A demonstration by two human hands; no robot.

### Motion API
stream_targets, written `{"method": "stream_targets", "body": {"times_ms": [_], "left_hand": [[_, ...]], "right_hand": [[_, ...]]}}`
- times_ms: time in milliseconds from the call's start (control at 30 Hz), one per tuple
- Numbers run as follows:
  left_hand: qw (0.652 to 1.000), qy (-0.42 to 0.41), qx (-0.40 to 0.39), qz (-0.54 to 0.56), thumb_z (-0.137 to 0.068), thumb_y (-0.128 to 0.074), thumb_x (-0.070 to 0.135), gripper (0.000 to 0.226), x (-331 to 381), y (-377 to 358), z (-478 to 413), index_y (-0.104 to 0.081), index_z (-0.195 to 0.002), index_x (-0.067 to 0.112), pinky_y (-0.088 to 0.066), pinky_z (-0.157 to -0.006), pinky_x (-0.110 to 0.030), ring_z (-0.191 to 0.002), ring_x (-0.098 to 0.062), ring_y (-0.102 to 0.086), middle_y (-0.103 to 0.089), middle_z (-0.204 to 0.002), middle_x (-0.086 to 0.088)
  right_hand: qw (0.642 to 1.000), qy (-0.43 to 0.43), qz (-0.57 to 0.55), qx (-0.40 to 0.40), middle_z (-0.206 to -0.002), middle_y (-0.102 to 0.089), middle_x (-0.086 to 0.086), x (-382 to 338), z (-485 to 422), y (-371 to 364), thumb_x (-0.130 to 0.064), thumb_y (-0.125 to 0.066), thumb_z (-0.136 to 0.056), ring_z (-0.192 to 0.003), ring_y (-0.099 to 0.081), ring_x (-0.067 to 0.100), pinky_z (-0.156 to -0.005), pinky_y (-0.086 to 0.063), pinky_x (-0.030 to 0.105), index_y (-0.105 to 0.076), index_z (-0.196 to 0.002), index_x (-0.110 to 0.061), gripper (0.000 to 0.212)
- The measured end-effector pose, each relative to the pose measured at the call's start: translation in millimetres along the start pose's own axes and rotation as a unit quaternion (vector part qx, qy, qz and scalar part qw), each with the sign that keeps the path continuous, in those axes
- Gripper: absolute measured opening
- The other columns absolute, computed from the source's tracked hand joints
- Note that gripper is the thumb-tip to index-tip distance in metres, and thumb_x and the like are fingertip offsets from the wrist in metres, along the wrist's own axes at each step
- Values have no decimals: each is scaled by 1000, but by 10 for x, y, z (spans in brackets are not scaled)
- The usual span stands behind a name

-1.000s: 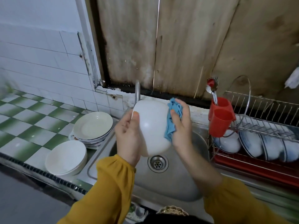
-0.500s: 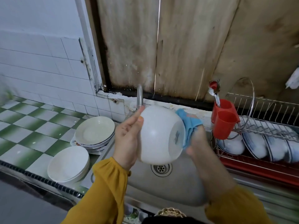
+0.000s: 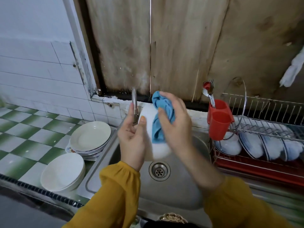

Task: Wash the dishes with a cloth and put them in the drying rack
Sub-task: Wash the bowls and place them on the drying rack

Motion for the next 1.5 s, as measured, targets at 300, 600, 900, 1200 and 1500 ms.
{"method": "stream_targets", "body": {"times_ms": [300,600,900,1200,1500], "left_hand": [[982,47,64,170,-99,-48,9,38,173,40,-362,-49,-138,7,-58,-81,-30,-91,-13,-68,-74,-95,6],[996,3,-60,-68,-97,-51,10,25,225,38,-299,-67,-113,21,-57,-88,-33,-103,-12,-67,-72,-112,4],[977,-43,-152,-147,-93,-57,1,30,56,1,-138,-67,-111,23,-47,-88,-11,-106,6,-62,-70,-103,22],[947,-173,-217,-164,-86,-62,36,30,209,109,-49,-67,-116,34,-50,-82,-15,-100,-4,-68,-71,-107,19],[966,150,-4,-210,-78,-52,57,77,-218,276,-245,-33,-148,33,-35,-101,-46,-127,-29,-42,-49,-137,-9]], "right_hand": [[827,-215,-458,244,-118,-61,-7,530,620,-209,-31,-44,-99,-97,-65,-2,-75,-53,19,-35,-138,-20,41],[823,-367,-427,-72,-94,-68,4,713,-163,-42,-21,-50,-94,-78,-64,17,-72,-51,31,-62,-107,-19,17],[970,-92,-175,-140,-123,-58,-9,445,-56,-120,-26,-56,-83,-103,-60,5,-84,-49,24,-54,-119,-41,39],[737,-444,-508,-47,-83,-71,3,926,379,-180,-31,-53,-92,-72,-69,18,-59,-56,31,-60,-110,-18,24],[881,-225,-414,36,-113,-66,-2,706,-26,84,-15,-53,-77,-103,-60,25,-94,-44,46,-68,-102,-34,34]]}}
Point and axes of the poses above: each hand's wrist, its own z-axis away from the middle knuckle, its own y-axis out of the back of the hand, x = y × z, the point moved 6 cm from there along -z, towards the middle knuckle
